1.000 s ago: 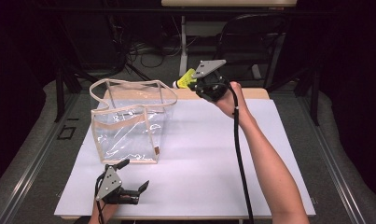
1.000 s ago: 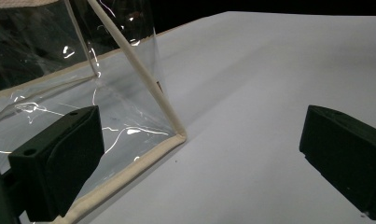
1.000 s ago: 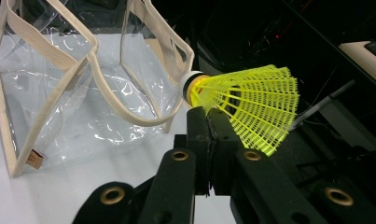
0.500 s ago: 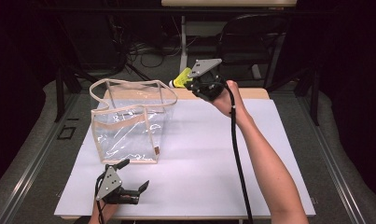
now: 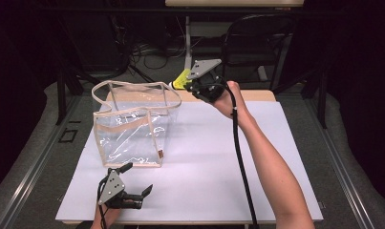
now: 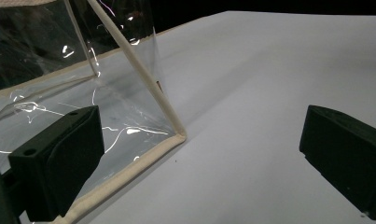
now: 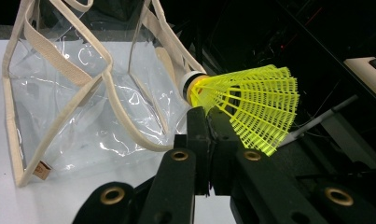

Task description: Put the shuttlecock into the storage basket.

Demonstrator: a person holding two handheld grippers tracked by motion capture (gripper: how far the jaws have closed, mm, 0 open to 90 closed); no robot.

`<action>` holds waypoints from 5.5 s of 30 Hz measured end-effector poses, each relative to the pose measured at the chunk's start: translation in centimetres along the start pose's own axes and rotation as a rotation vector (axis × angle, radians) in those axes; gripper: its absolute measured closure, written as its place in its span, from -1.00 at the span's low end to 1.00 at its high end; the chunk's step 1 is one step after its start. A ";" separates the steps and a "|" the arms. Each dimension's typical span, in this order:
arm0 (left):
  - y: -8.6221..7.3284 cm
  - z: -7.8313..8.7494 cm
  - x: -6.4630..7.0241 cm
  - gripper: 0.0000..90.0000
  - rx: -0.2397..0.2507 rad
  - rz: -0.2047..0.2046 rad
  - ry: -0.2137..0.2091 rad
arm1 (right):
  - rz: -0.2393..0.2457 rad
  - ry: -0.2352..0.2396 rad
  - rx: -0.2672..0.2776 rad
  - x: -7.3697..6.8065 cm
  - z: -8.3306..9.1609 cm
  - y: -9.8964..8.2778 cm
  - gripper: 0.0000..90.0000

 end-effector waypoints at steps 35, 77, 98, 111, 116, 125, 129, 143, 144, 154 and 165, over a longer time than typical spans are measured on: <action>0.0 0.0 0.0 -1.00 -0.004 -0.004 0.001 | 0.062 0.028 -0.005 -1.8 -1.4 2.5 0.99; 0.0 0.0 0.0 -1.00 -0.004 -0.003 0.003 | 0.105 0.051 -0.065 -3.0 -3.8 3.9 0.98; 0.0 0.1 0.0 -1.00 -0.003 -0.004 0.003 | 0.128 0.071 -0.096 -3.8 -5.1 4.4 0.98; 0.0 0.1 0.0 -1.00 -0.003 -0.004 0.003 | 0.124 0.082 -0.118 -4.0 -5.8 4.5 0.98; 0.0 0.1 0.0 -1.00 -0.004 -0.005 0.001 | 0.118 0.091 -0.141 -3.9 -6.3 4.4 0.98; 0.0 0.1 0.0 -1.00 -0.004 -0.004 0.002 | 0.101 0.105 -0.152 -3.7 -6.9 4.1 0.98; 0.0 0.1 0.0 -1.00 -0.004 -0.004 0.003 | 0.096 0.111 -0.166 -3.9 -7.1 4.2 0.98; 0.0 0.0 0.0 -1.00 -0.004 -0.004 0.002 | 0.087 0.136 -0.183 -3.9 -8.0 4.3 0.98; 0.0 0.0 0.0 -1.00 -0.004 -0.004 0.002 | 0.090 0.136 -0.184 -3.8 -8.0 4.3 0.98; 0.0 0.1 0.0 -1.00 -0.002 -0.003 0.002 | 0.078 0.156 -0.199 -4.0 -8.7 4.6 0.98; 0.0 0.1 0.0 -1.00 -0.001 -0.003 0.003 | 0.062 0.167 -0.227 -3.8 -9.2 4.6 0.98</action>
Point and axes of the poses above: each handheld gripper's, and its own axes: z roughly backward along the jaws, y roughly out of its top, x roughly to its right, the point moved 2 cm from there along -z, roughly forward along the jaws, and after that the axes turned 9 degrees about -x, right-handed, at the moved point
